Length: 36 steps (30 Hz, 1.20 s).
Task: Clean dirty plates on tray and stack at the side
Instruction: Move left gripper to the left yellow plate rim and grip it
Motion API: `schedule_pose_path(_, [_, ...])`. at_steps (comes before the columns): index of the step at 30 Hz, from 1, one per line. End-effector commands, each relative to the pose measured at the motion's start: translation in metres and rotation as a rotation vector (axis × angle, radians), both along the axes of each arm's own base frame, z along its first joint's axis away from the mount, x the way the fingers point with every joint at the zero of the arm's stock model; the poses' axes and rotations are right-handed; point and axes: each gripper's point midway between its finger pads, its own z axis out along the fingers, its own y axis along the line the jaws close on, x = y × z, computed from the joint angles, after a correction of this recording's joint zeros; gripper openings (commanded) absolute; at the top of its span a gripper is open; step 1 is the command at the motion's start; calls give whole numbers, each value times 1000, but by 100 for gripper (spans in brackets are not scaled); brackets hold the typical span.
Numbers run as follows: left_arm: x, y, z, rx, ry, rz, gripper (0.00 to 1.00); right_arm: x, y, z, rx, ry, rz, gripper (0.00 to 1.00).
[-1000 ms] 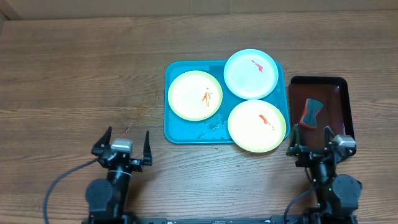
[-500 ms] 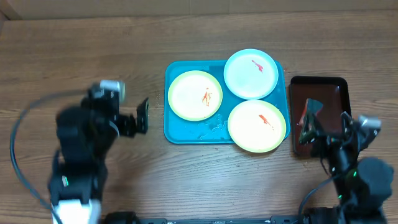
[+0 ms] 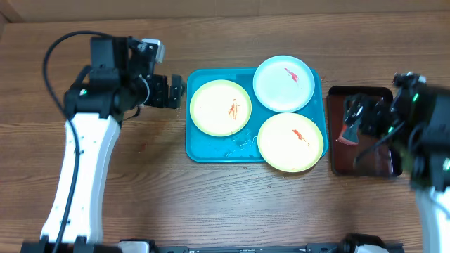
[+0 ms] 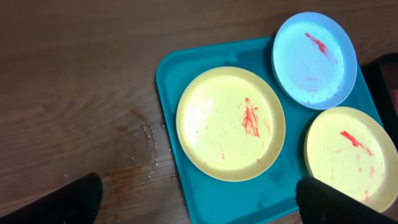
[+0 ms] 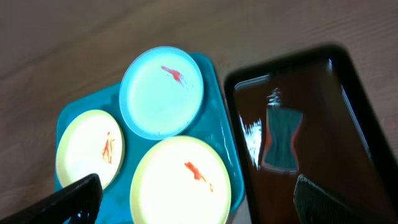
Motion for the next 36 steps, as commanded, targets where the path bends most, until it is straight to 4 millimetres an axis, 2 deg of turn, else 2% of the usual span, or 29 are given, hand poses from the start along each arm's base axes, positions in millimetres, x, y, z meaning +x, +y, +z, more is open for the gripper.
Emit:
schedule_pose_path(1, [2, -16, -13, -127, 107, 38, 100, 9, -8, -4, 154, 95, 1, 100])
schedule_pose_path(5, [5, -23, -39, -162, 193, 20, 100, 18, -43, -41, 199, 234, -108, 100])
schedule_pose_path(8, [7, -25, -58, -146, 244, 23, 100, 22, -49, -60, 216, 291, -122, 100])
schedule_pose_path(9, [7, -25, -66, -131, 267, 29, 97, 24, -49, -65, 213, 303, -108, 100])
schedule_pose_path(13, [11, -29, -100, -71, 350, 103, 76, 28, -53, -76, 189, 326, -89, 83])
schedule_pose_path(15, [15, -35, -115, -43, 368, 125, 66, 28, -57, -78, 168, 330, -101, 81])
schedule_pose_path(17, [18, -40, -130, -19, 393, 165, 60, 28, -61, -79, 152, 334, -114, 80])
schedule_pose_path(23, [11, -29, -169, 108, 490, 374, 57, 23, -64, -82, 133, 357, -133, 78])
schedule_pose_path(26, [11, -26, -180, 120, 508, 404, 55, 23, -64, -82, 133, 357, -133, 78])
schedule_pose_path(31, [20, -29, -181, 103, 480, 403, 50, 25, -65, -81, 131, 351, -133, 78])
schedule_pose_path(36, [20, -43, -182, 68, 479, 370, 47, 26, -66, -81, 127, 346, -134, 78])
